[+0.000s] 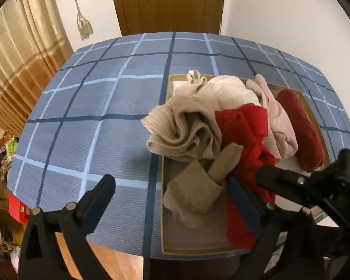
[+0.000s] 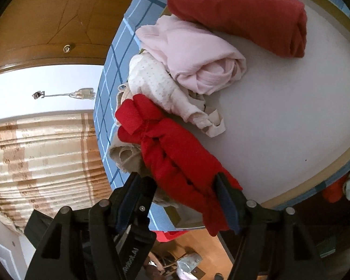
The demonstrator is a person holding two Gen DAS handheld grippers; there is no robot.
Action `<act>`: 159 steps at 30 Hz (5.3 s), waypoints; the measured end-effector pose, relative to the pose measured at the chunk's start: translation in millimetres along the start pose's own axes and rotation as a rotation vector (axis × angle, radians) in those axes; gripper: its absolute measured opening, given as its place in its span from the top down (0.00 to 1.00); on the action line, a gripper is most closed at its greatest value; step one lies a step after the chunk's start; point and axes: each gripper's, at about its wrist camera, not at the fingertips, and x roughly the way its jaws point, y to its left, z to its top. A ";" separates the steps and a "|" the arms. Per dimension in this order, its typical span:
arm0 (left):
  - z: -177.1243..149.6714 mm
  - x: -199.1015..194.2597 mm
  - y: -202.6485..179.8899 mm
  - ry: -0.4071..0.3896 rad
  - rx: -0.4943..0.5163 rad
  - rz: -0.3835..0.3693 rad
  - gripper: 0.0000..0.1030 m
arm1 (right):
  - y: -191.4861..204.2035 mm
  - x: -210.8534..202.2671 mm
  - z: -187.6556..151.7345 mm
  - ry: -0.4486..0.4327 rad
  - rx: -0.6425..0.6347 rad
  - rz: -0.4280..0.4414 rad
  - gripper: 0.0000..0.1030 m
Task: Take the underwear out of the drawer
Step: 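Lower both garments onto the white tray and open both tools, then withdraw both tools from the tray and lower them into the drawer, then grasp white-grey sock with right tool while left tool grasps red sock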
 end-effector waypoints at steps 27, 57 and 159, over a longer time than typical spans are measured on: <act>-21.8 -22.8 -6.5 0.006 0.029 0.045 0.05 | 23.1 -52.7 -23.5 -0.284 -0.534 -0.231 0.34; -125.9 -48.2 -30.5 0.048 0.131 -0.001 0.13 | -66.4 -114.0 -63.6 -0.229 -0.589 -0.193 0.34; -223.7 132.0 -230.1 0.398 0.670 -0.237 0.46 | -202.8 -124.6 -24.0 -0.078 -0.587 -0.514 0.81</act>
